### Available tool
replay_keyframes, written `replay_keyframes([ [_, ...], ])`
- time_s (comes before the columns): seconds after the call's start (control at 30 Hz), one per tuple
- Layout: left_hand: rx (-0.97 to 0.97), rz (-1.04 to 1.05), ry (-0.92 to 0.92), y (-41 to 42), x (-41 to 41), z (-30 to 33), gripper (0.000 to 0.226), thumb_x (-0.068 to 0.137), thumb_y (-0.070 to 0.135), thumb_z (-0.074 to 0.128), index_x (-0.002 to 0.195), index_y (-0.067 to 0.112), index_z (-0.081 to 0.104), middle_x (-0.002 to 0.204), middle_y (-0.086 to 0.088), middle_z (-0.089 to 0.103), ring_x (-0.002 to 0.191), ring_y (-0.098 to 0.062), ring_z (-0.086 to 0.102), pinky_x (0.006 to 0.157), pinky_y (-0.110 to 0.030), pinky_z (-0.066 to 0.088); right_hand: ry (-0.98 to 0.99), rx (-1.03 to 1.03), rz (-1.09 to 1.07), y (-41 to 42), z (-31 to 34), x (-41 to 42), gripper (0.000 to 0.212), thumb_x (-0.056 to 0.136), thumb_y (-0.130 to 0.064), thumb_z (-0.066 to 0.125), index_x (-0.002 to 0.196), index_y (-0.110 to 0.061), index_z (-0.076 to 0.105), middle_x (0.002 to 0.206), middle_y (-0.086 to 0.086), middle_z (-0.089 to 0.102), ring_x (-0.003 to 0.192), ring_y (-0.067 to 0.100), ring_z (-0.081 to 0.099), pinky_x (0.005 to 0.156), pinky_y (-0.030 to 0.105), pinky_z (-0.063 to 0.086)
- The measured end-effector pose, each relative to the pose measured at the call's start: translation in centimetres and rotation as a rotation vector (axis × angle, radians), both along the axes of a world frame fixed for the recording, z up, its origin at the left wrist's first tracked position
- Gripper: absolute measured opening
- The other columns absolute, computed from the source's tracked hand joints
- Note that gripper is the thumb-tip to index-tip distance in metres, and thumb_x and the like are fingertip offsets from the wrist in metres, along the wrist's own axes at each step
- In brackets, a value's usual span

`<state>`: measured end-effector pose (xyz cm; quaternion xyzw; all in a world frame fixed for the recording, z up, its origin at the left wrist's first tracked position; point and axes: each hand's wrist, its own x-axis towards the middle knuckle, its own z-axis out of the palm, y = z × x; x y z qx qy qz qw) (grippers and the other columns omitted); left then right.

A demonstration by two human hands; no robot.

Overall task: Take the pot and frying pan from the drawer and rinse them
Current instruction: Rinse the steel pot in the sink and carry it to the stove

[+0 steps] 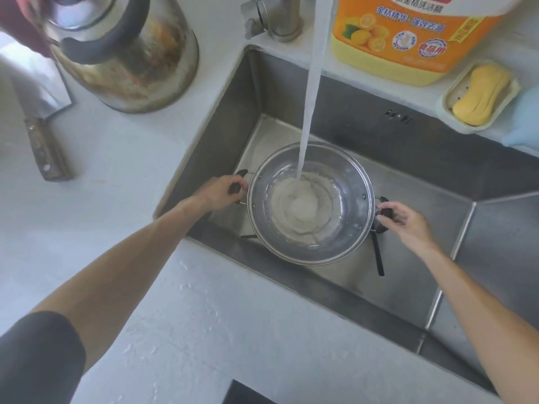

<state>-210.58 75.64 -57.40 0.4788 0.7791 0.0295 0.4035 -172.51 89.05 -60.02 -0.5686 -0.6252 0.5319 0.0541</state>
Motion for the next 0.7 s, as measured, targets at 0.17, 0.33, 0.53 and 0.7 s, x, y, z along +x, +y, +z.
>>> replay_keyframes([
  [0.17,-0.08,-0.051,0.063,0.3,-0.1,0.0,0.013,0.09,0.026,0.056,0.099,0.035,0.056,0.086,0.004,0.056,0.082,-0.021,0.055,0.068,-0.028,0.035,-0.023,0.0,0.025,0.4,0.3,0.1,0.027,0.082,-0.008,0.068,0.088,-0.034,0.064,0.103,0.005,0.065,0.065,-0.004,0.063,0.065,0.006,0.049],
  [0.33,0.136,-0.025,0.111,2.1,0.3,2.5,0.034,0.087,0.012,0.054,0.121,0.018,0.054,0.105,-0.004,0.061,0.099,-0.025,0.059,0.079,-0.032,0.044,-0.029,-0.006,0.058,0.4,0.6,0.2,0.024,0.081,-0.006,0.068,0.087,-0.029,0.065,0.103,0.007,0.065,0.061,-0.004,0.062,0.056,0.008,0.049],
  [0.53,0.824,0.486,-0.074,9.4,0.1,11.5,0.034,0.085,0.018,0.06,0.119,0.015,0.053,0.092,0.003,0.061,0.072,0.006,0.055,0.07,-0.006,0.044,-0.009,0.027,0.084,0.6,0.3,0.3,0.038,0.08,-0.004,0.069,0.08,-0.042,0.065,0.096,-0.001,0.069,0.062,0.003,0.064,0.059,0.011,0.05],
  [0.7,0.75,0.416,-0.077,11.7,1.3,11.7,0.048,0.079,0.018,0.054,0.126,0.009,0.053,0.1,0.001,0.06,0.087,-0.013,0.059,0.084,-0.027,0.051,-0.002,0.009,0.091,0.7,-0.2,0.6,0.035,0.079,-0.006,0.07,0.085,-0.04,0.066,0.096,0.0,0.071,0.069,0.012,0.068,0.067,0.017,0.051],
])
